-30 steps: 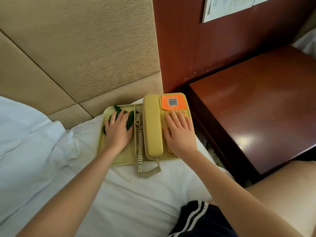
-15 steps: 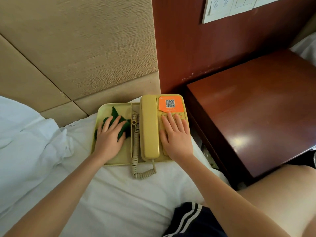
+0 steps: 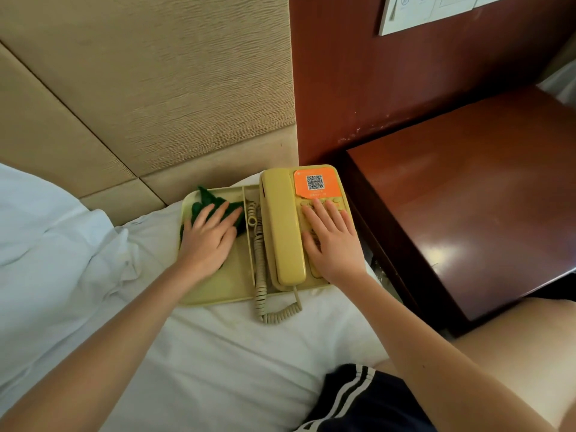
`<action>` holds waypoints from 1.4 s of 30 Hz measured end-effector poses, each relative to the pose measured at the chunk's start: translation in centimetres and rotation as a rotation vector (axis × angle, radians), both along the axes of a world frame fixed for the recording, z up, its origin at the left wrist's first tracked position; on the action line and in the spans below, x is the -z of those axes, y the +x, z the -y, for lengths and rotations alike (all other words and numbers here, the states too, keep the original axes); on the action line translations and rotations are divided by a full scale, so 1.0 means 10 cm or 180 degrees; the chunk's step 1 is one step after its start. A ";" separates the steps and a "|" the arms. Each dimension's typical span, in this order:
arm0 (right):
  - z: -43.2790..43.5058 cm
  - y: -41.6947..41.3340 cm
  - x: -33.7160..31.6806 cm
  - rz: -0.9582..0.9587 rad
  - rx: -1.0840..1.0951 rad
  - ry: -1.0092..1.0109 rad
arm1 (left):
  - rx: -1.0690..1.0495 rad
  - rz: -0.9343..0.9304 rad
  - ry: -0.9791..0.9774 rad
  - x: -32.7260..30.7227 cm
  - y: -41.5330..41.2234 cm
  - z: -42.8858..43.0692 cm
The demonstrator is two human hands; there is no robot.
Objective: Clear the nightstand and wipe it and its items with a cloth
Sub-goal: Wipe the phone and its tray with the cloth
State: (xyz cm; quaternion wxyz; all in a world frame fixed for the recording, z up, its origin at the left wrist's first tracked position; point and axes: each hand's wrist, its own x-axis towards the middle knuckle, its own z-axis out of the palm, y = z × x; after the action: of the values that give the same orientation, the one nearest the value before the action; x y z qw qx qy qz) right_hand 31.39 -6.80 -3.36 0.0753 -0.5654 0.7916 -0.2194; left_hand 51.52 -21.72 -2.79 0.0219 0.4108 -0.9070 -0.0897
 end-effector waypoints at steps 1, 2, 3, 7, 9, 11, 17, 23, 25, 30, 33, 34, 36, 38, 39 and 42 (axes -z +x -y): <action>0.00 -0.02 0.00 0.0018 -0.0034 -0.0016 | 0.0196 -0.0059 -0.0010 -0.01 0.08 -0.06; 0.00 -0.03 0.01 0.0046 -0.0041 -0.0050 | 0.0407 -0.0060 -0.0035 -0.02 0.17 -0.12; 0.00 -0.03 0.01 0.0068 -0.0028 -0.0073 | 0.0605 -0.0016 -0.0077 -0.02 0.26 -0.16; 0.00 -0.01 0.01 0.0080 -0.0004 -0.0075 | 0.0797 0.0016 -0.0048 -0.02 0.31 -0.11; -0.01 -0.01 0.00 0.0087 -0.0006 -0.0071 | 0.0548 -0.0083 -0.0086 0.00 0.21 -0.02; -0.01 -0.02 0.00 0.0094 -0.0014 -0.0077 | 0.0145 -0.0209 -0.0177 0.05 0.08 0.09; -0.01 -0.02 -0.01 0.0071 -0.0015 -0.0048 | -0.0799 -0.0624 -0.0407 0.10 -0.27 0.16; -0.02 -0.03 -0.01 0.0034 -0.0031 0.0034 | -0.0332 -0.0362 -0.0227 0.08 -0.01 -0.03; -0.01 -0.04 -0.01 -0.0003 -0.0025 0.0060 | -0.0133 -0.0305 -0.0194 0.05 0.11 -0.25; -0.02 -0.04 0.00 -0.0007 -0.0044 0.0077 | 0.0566 -0.0081 -0.0071 -0.03 0.45 -0.51; -0.01 -0.04 -0.01 -0.0067 -0.0046 0.0142 | 0.0625 -0.0060 -0.0027 -0.04 0.41 -0.30; -0.01 -0.04 -0.01 -0.0077 -0.0040 0.0154 | 0.0560 -0.0075 -0.0124 -0.02 0.35 -0.20; -0.01 -0.04 -0.03 -0.0078 -0.0024 0.0151 | 0.0240 -0.0167 -0.0295 0.01 0.17 -0.02; -0.01 -0.03 -0.03 -0.0089 -0.0025 0.0163 | -0.0185 -0.0146 -0.0387 0.05 -0.04 0.14; -0.01 -0.03 -0.03 -0.0099 -0.0026 0.0175 | -0.0407 -0.0119 -0.0398 0.06 -0.15 0.20; -0.02 -0.03 -0.03 -0.0077 -0.0010 0.0121 | -0.0764 -0.0239 -0.0440 0.09 -0.29 0.25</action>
State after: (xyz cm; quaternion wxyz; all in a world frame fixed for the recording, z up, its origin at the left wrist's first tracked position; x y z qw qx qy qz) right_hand 31.14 -6.62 -3.08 0.0767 -0.5677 0.7956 -0.1973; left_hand 48.61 -24.23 -3.70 0.0947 0.5102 -0.8540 -0.0390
